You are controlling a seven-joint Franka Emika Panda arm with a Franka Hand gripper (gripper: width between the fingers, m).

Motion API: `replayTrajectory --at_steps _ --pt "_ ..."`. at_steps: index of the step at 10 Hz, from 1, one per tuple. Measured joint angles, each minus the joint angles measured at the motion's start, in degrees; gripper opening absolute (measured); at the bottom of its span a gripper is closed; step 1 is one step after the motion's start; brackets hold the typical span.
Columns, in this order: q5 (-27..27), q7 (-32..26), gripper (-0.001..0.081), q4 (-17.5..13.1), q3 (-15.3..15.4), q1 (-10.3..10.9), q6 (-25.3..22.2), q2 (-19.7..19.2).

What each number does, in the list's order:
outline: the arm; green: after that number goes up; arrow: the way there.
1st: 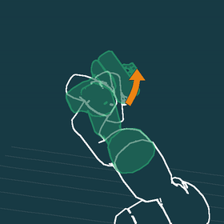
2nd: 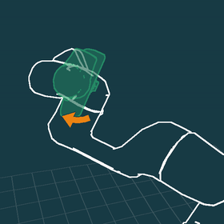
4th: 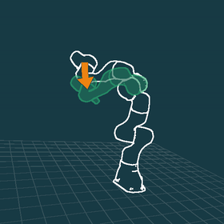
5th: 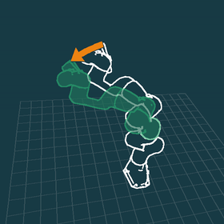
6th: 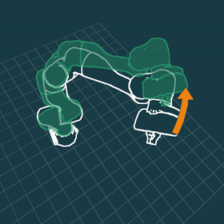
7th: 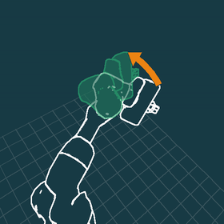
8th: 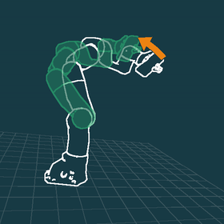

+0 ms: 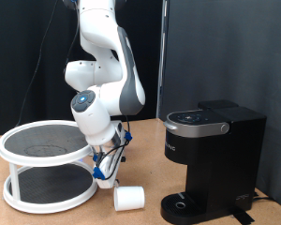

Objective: Make a cup of coffee with the keurig machine

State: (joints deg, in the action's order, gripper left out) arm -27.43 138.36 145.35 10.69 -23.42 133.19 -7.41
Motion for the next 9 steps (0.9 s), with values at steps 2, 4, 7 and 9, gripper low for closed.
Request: replayTrajectory --at_steps 2,4,7,9 --pt "1.2 2.8 0.0734 0.0 -0.2 0.0 1.1 -0.1" --pt "3.1 5.7 0.0734 0.0 -0.2 0.0 2.7 -0.7" --pt "3.4 6.4 0.0734 -0.1 -0.2 0.0 5.6 -3.2" --pt "3.1 5.7 0.0734 -0.7 0.2 0.0 6.6 -5.0"
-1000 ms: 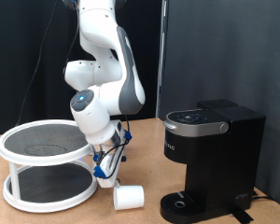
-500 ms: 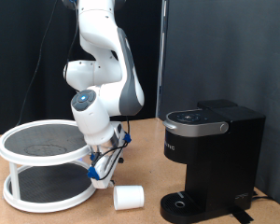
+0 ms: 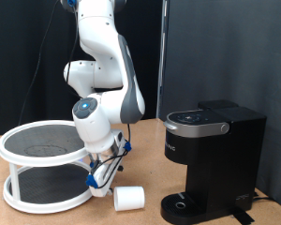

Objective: Make a cup of coffee with the keurig machine

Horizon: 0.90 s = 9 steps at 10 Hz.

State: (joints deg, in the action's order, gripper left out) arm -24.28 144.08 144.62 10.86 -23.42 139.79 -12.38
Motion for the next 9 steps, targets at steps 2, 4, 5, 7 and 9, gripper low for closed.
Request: replayTrajectory --at_steps 2,4,5,7,9 --pt "-1.3 -2.3 0.0734 -0.8 0.6 0.0 0.5 -1.3" --pt "-3.4 -4.9 0.0734 -1.7 1.1 0.0 0.5 -2.1" --pt "-4.1 -5.8 0.0734 -2.1 1.3 0.0 0.5 -2.5" --pt "-4.7 -6.3 0.0734 -2.6 1.8 0.0 0.4 -2.9" --pt "-5.1 -6.3 0.0734 -2.8 2.1 0.0 0.4 -2.9"
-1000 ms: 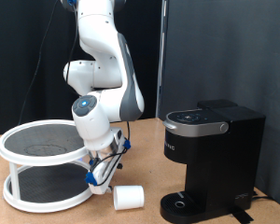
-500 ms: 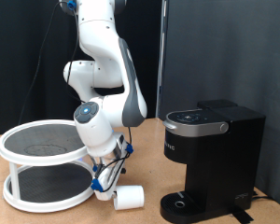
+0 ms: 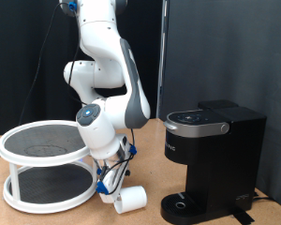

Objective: Make a cup of coffee with the keurig machine

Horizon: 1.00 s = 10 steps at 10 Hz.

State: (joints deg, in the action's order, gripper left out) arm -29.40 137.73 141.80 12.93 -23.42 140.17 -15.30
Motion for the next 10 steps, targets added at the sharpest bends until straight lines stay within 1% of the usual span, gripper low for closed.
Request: replayTrajectory --at_steps 6,8,10 --pt "-1.6 -0.9 0.0734 -0.1 1.3 0.0 -0.3 -0.1" --pt "-2.9 -2.9 0.0734 -0.2 1.9 0.0 -1.2 -0.1" --pt "-4.8 -6.7 0.0734 -0.8 2.3 -0.1 -3.8 -0.1"
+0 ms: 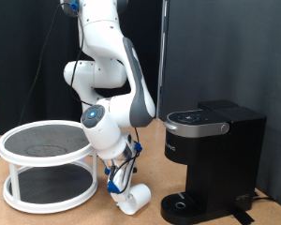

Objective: Make a cup of coffee with the keurig machine

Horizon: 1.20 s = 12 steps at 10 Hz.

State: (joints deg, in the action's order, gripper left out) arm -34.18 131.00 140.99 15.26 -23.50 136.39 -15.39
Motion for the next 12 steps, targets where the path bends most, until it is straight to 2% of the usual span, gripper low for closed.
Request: replayTrajectory --at_steps 3,8,9,10,11,12 --pt "-0.9 -3.8 0.0734 -0.4 0.4 0.0 -3.8 1.1" --pt "-1.0 -3.9 0.0708 -0.1 0.4 0.0 -5.0 2.8" --pt "-1.0 -3.8 0.0534 -0.1 0.4 0.0 -5.0 3.0" --pt "-1.0 -3.7 0.0534 -0.1 0.4 0.0 -5.0 3.1" --pt "-1.0 -3.5 0.0350 -0.1 0.4 0.0 -5.0 3.2" --pt "-1.0 -3.5 0.0213 -0.1 0.3 0.0 -5.0 3.3"
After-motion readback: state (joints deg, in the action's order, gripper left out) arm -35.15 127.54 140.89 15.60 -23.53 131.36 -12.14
